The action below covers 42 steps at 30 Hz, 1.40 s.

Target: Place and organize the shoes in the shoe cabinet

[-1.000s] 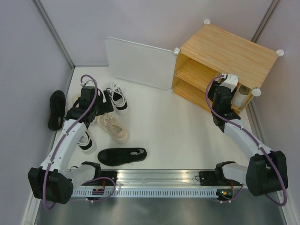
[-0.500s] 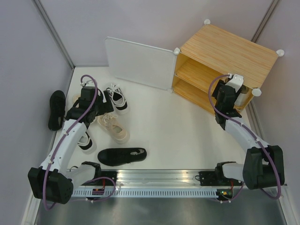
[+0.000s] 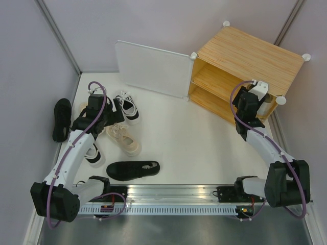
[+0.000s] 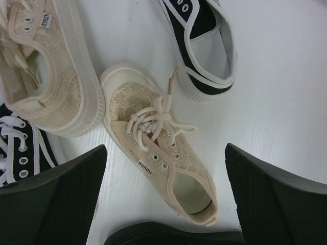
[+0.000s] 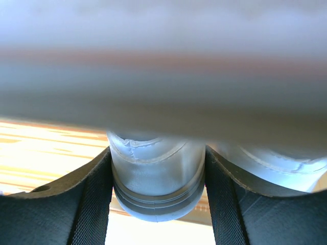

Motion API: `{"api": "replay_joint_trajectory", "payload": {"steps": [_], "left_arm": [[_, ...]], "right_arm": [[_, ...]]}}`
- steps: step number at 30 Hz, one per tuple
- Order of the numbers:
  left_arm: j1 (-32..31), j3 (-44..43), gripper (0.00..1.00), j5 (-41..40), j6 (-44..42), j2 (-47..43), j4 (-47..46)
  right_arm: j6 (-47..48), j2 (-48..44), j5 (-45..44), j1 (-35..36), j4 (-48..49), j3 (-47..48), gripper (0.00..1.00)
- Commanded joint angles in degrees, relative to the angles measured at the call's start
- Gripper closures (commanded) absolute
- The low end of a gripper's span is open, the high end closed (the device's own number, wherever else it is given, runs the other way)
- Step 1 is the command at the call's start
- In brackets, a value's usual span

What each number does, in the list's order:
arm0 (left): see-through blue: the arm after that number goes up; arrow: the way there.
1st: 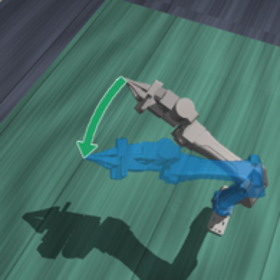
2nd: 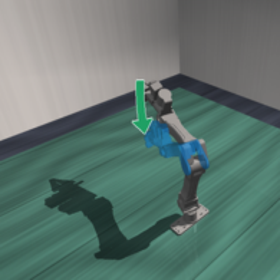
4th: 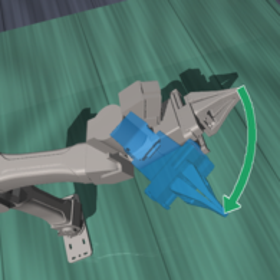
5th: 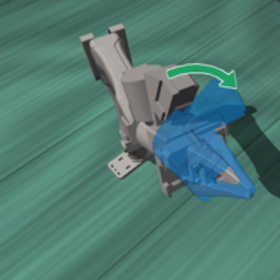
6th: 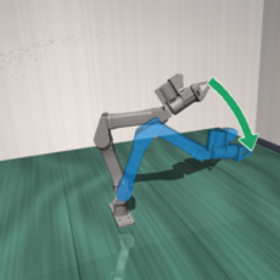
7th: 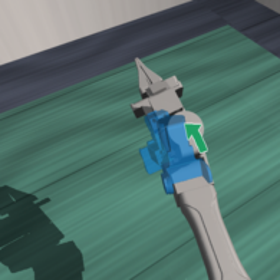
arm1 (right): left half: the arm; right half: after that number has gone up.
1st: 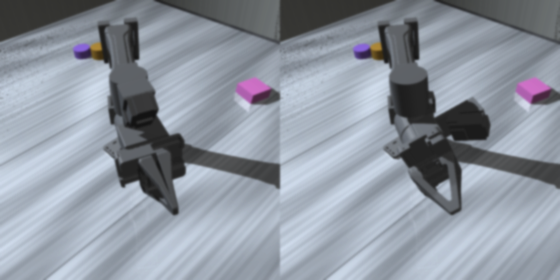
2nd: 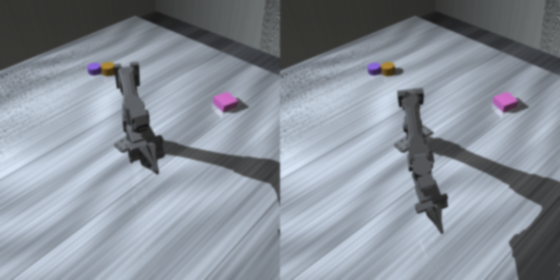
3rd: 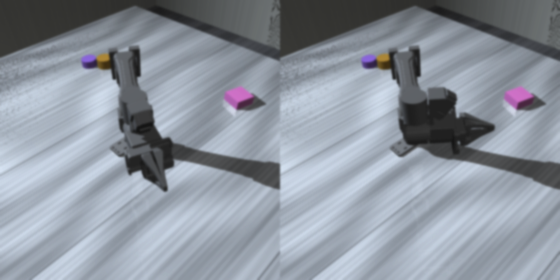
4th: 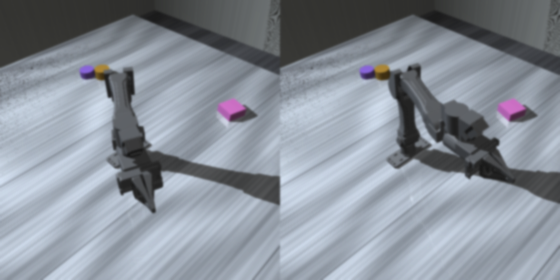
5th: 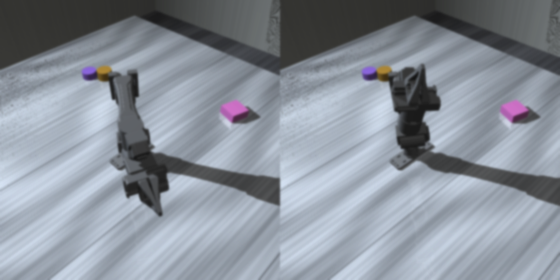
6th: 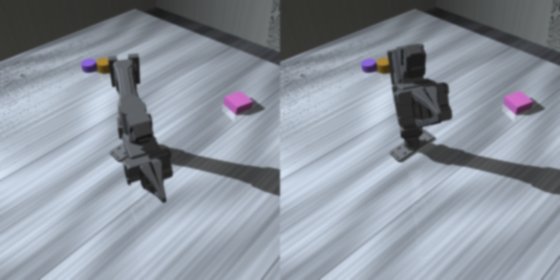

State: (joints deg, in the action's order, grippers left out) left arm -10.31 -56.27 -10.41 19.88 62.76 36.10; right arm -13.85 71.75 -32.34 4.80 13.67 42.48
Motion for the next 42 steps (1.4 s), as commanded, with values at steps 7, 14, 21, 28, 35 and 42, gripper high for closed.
{"api": "replay_joint_trajectory", "payload": {"steps": [7, 14, 21, 28, 35, 42], "left_arm": [[-0.07, 0.02, 0.01, 0.13, -2.3, -0.98, -1.91], [-0.07, 0.02, 0.01, 0.13, -2.3, -1.06, -1.91], [-0.07, 0.02, 0.01, 0.13, -2.39, -1.15, -1.91], [-0.07, 0.02, 0.02, 0.31, -2.3, -1.06, -1.91], [-0.06, 0.02, 0.01, 0.31, -2.3, -0.98, -1.91], [-0.07, 0.02, 0.01, 0.48, -2.21, -1.06, -1.91]], "right_arm": [[-0.66, -3.45, 3.66, -1.54, -1.11, -1.08, 0.99], [-1.01, -0.91, 2.9, -1.46, 0.3, 0.23, 0.99], [-2.67, -1.78, -3.43, -1.46, -3.47, -0.11, 0.7], [-3.03, -5.74, 1.22, -1.46, -8.21, 0.76, 0.33], [-4.7, -7.14, 5.26, -1.37, -12.09, 2.17, 0.24], [-5.14, -7.94, 5.97, -1.37, -14.97, 3.04, 0.21]]}}
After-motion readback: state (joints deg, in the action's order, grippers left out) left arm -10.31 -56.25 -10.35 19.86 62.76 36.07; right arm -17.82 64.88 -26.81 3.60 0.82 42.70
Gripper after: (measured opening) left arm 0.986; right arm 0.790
